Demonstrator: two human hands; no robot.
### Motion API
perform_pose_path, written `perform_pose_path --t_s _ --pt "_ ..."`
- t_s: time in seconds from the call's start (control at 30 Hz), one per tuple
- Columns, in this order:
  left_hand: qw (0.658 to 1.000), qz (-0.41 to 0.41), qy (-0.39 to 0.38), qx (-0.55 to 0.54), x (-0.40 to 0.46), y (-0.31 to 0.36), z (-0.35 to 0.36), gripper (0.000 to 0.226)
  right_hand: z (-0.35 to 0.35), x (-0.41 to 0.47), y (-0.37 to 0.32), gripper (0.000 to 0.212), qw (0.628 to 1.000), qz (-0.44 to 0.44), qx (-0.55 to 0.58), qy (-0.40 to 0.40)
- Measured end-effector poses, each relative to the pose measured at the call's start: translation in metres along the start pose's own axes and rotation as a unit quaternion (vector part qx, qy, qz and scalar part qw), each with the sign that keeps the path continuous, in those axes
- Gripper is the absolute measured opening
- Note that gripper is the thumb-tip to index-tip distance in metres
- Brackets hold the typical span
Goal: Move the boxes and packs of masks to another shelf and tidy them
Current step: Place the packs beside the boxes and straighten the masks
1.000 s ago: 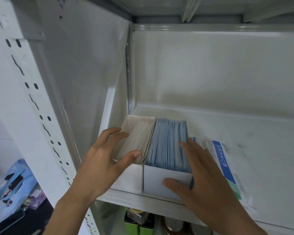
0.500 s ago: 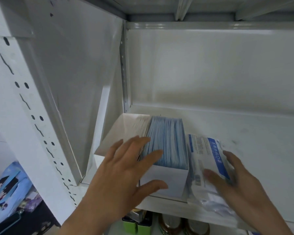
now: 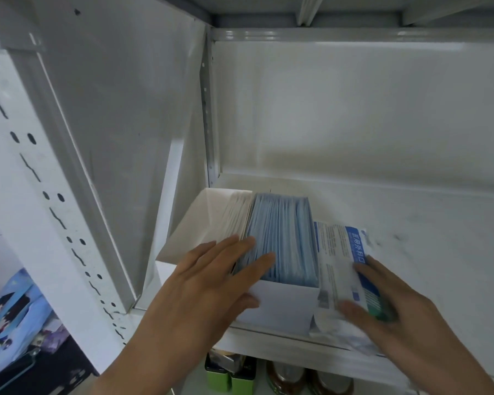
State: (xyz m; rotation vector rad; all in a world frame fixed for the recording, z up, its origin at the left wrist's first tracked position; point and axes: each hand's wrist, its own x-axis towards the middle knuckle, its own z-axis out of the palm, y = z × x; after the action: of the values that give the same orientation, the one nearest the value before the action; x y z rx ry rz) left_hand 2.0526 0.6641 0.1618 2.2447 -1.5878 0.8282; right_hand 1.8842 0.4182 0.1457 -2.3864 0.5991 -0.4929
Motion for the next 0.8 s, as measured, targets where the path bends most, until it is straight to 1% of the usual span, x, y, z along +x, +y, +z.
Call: perform_pose_path --t_s 0.1,0.17,0.2,0.27,0.37,0.53,0.63,0.67,0.77,0.8 --pt "1.000 -0.014 -0.020 -0.002 -0.004 -0.002 0.002 0.056 -0.012 -0.009 0.004 0.124 0.991 -0.007 -0.050 -0.123" --pt "0.999 -0.026 -0.023 -0.007 -0.006 -0.002 0.005 0.059 -0.011 -0.008 0.007 0.130 0.984 -0.015 -0.074 -0.161" --pt "0.999 -0.029 -0.023 -0.010 -0.007 -0.002 0.007 0.060 -0.010 -0.007 0.008 0.128 0.982 -0.019 -0.084 -0.168" --pt "0.999 -0.030 -0.023 -0.018 -0.008 -0.002 0.008 0.061 -0.008 -0.006 0.010 0.118 0.984 -0.029 -0.088 -0.153" --pt "0.999 -0.029 -0.027 -0.025 -0.009 -0.002 0.008 0.064 -0.009 -0.001 0.014 0.107 0.993 -0.042 -0.052 -0.096" --pt "0.998 -0.038 -0.034 -0.037 -0.009 0.001 0.004 0.065 -0.001 0.004 0.016 0.108 0.993 -0.066 -0.031 -0.089" --pt "0.998 -0.043 -0.042 -0.037 -0.009 0.003 0.002 0.064 0.000 0.001 0.017 0.117 0.993 -0.056 -0.025 -0.104" --pt "0.997 -0.044 -0.046 -0.040 -0.009 0.003 0.002 0.063 -0.001 0.000 0.017 0.117 0.993 -0.052 -0.019 -0.103" --pt "0.995 -0.057 -0.058 -0.056 -0.007 0.005 -0.004 0.060 0.001 -0.003 0.011 0.097 0.995 -0.044 0.022 -0.084" --pt "0.994 -0.063 -0.059 -0.063 -0.005 0.006 -0.005 0.059 0.003 -0.004 0.008 0.090 0.996 -0.042 0.017 -0.076"
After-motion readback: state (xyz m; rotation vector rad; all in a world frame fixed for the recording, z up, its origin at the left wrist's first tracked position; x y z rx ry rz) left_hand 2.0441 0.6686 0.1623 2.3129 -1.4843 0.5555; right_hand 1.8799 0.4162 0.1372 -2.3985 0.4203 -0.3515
